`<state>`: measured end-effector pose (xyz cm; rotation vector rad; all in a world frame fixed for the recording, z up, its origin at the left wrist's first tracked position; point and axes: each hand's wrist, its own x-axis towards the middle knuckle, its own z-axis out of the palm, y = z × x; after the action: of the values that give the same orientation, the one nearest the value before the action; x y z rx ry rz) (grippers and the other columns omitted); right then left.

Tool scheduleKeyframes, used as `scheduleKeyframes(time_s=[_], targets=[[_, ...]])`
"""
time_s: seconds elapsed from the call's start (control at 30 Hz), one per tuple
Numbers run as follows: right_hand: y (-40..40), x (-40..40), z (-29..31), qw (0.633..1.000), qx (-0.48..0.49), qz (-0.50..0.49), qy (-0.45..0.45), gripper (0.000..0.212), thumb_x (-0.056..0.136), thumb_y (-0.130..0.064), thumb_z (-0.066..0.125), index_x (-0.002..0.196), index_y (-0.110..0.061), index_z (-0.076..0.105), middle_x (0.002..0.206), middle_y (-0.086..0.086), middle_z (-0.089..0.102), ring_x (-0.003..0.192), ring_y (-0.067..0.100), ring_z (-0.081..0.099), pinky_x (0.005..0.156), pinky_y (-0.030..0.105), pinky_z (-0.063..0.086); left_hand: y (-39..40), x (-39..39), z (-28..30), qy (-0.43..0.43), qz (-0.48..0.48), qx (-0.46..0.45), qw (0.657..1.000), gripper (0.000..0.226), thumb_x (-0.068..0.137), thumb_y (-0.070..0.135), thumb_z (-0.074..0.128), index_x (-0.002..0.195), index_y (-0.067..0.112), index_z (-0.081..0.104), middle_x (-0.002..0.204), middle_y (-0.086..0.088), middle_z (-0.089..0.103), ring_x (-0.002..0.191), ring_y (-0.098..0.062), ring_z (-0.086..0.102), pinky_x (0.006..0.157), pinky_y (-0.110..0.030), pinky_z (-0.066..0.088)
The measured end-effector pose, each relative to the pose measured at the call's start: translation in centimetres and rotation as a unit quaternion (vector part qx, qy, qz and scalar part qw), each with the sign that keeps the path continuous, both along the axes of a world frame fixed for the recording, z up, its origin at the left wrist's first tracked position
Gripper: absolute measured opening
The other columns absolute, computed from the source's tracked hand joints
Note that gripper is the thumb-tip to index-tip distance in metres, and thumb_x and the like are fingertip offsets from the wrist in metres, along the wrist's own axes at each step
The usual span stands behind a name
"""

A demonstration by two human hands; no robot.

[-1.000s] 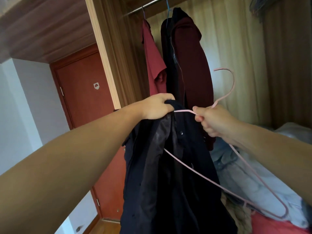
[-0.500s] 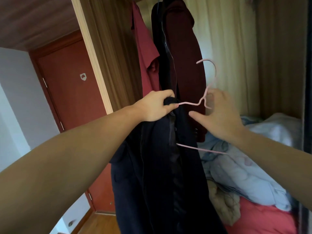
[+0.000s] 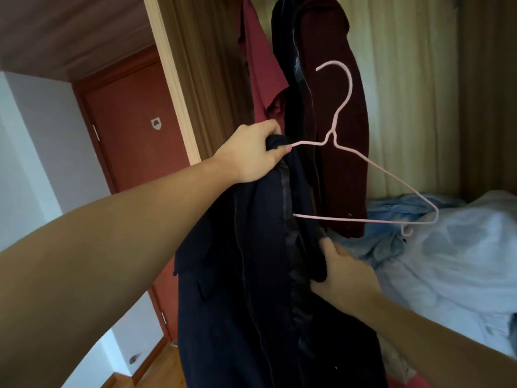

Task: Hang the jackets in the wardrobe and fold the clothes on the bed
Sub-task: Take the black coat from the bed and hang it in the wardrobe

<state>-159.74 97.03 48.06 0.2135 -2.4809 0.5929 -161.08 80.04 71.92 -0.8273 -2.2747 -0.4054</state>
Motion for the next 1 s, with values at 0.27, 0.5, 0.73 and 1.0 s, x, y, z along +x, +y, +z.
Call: scheduleKeyframes(time_s=[0.27,0.5,0.73,1.0], targets=[[2.5,-3.2,-0.2,0.997,-0.053,-0.036,-0.033,0.027,0.076,-0.029,0.066,0.102,-0.022,0.063,0.098,0.005,0.069,0.093,0.029,0.066,0.068,0.035,0.051,-9.2,1.7,0.0,0.032,0.078,0.04,0.996,0.017,0.091,0.04,0.06,0.088,0.024,0.056,0.074,0.01,0.063,0.07,0.003,0.057,0.058,-0.005,0.038],[4.7,-6.6,5.9,0.984,-0.173,-0.044,0.009,0.02,0.068,-0.036,0.078,0.084,-0.024,0.073,0.081,0.005,0.067,0.089,0.031,0.066,0.073,0.031,0.048,-14.7,2.9,-1.1,0.065,0.069,0.02,0.995,0.008,0.093,0.034,0.059,0.094,0.027,0.056,0.076,0.007,0.064,0.074,-0.003,0.058,0.063,-0.004,0.038],[5.7,-7.2,10.7,0.994,-0.109,0.011,-0.027,0.012,0.074,-0.023,0.082,0.081,-0.014,0.076,0.067,0.005,0.068,0.065,0.019,0.062,0.053,0.019,0.043,-18.0,2.8,-3.0,0.097,0.055,0.009,0.994,0.009,0.096,0.036,0.052,0.101,0.028,0.055,0.068,0.014,0.059,0.069,0.007,0.056,0.063,0.0,0.034],[6.7,-5.3,16.5,0.995,0.09,0.035,-0.04,0.005,0.077,-0.02,0.078,0.072,-0.019,0.076,0.066,-0.002,0.069,0.065,0.008,0.061,0.059,0.022,0.045,-19.3,2.2,-5.1,0.092,0.074,-0.041,0.992,0.019,0.097,0.043,0.046,0.095,0.026,0.053,0.06,0.005,0.056,0.054,-0.013,0.054,0.058,-0.032,0.046]])
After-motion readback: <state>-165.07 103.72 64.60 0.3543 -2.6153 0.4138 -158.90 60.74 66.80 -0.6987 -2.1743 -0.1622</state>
